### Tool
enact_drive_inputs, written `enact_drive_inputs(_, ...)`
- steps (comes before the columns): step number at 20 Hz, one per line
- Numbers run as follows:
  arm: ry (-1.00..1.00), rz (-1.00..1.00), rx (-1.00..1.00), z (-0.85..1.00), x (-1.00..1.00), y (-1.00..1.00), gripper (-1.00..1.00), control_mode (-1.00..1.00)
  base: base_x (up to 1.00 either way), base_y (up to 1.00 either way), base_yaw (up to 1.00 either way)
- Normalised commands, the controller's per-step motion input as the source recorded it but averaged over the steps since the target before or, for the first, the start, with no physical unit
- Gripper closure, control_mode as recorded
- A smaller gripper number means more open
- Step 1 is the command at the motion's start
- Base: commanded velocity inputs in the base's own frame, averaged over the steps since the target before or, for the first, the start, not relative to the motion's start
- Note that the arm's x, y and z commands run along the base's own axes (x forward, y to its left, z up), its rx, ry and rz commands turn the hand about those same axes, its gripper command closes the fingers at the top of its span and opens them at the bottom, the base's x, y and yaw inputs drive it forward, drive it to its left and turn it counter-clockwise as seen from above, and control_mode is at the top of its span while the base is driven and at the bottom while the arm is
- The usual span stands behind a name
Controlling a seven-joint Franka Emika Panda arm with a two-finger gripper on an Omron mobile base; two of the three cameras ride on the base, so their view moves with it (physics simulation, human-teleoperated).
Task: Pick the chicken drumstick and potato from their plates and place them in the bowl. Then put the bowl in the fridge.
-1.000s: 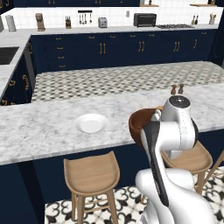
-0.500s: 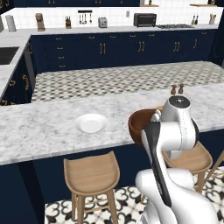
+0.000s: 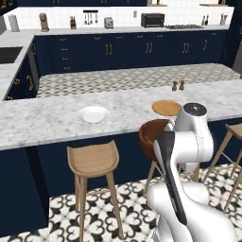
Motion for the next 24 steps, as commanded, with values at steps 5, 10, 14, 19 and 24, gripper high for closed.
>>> enact_drive_inputs(5, 0.00, 0.00, 0.00, 0.00, 0.00, 0.00, 1.00, 1.00, -0.41, 0.07, -0.58)
enact_drive_inputs(10, 0.00, 0.00, 0.00, 0.00, 0.00, 0.00, 1.00, 1.00, 0.00, 0.20, -0.94)
enact_drive_inputs(14, 0.00, 0.00, 0.00, 0.00, 0.00, 0.00, 1.00, 1.00, 0.00, 0.12, -1.00)
enact_drive_inputs(19, 0.00, 0.00, 0.00, 0.00, 0.00, 0.00, 1.00, 1.00, 0.09, 0.02, -0.94)
enact_drive_inputs(24, 0.00, 0.00, 0.00, 0.00, 0.00, 0.00, 1.00, 1.00, 0.76, -0.04, -0.51)
